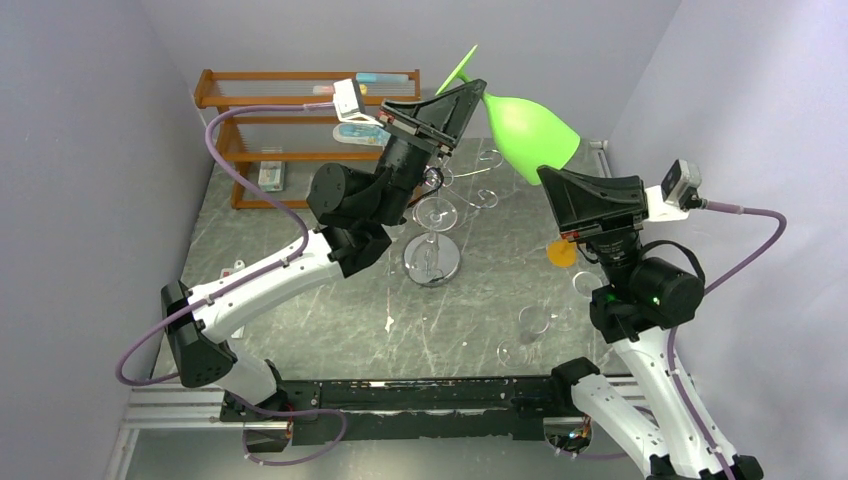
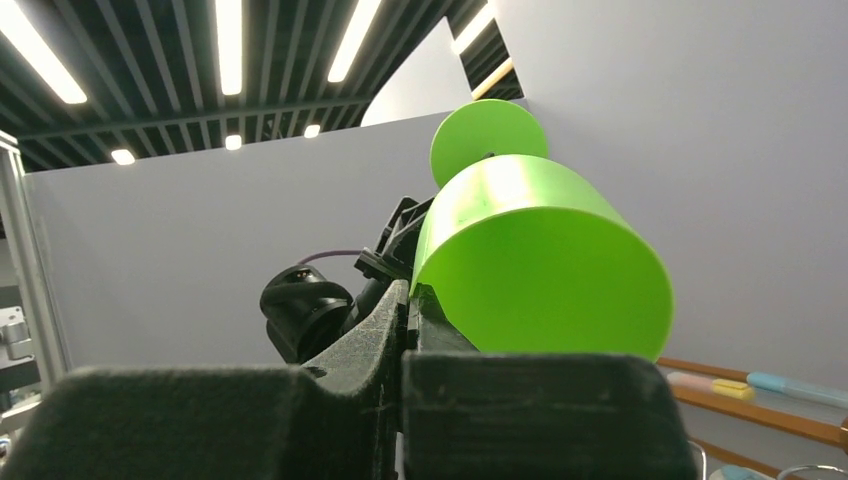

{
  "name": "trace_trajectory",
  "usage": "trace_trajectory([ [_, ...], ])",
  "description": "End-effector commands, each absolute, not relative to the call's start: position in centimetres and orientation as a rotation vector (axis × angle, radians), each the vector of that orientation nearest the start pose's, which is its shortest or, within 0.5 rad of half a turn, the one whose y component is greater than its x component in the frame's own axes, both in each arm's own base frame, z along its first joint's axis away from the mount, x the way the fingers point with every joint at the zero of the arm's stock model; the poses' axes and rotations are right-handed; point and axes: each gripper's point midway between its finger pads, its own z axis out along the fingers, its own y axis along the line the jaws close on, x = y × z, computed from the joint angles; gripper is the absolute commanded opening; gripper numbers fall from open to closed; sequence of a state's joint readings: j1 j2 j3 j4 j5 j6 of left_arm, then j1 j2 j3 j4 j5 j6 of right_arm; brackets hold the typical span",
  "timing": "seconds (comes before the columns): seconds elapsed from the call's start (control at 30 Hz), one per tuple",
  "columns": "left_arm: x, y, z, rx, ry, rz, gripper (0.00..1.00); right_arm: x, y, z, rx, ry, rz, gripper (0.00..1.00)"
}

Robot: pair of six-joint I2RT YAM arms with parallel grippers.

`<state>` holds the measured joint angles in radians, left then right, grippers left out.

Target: Place the wine glass upside down on the wine glass rack

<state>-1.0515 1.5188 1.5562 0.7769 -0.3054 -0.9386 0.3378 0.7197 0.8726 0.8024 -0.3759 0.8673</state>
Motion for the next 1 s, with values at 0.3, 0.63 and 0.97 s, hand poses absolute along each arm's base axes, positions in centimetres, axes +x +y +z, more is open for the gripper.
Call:
trace_trajectory([
  [0.3,21.9,-36.4,60.7,-0.139,0.874,-1.671,0.05,17.1,15.1,54.0,-0.141,0.881,1.198,0.49],
  [0.63,18.7,-36.6,60.4,0.2,0.829,-1.505,0.05,17.6,12.7,48.2,0.032,1.403,0.977,0.82],
  [0.97,17.3,-39.2,59.3,0.538,0.795,-1.304,0.05,15.7,15.1,52.9,-0.04,1.52,1.133,0.81],
])
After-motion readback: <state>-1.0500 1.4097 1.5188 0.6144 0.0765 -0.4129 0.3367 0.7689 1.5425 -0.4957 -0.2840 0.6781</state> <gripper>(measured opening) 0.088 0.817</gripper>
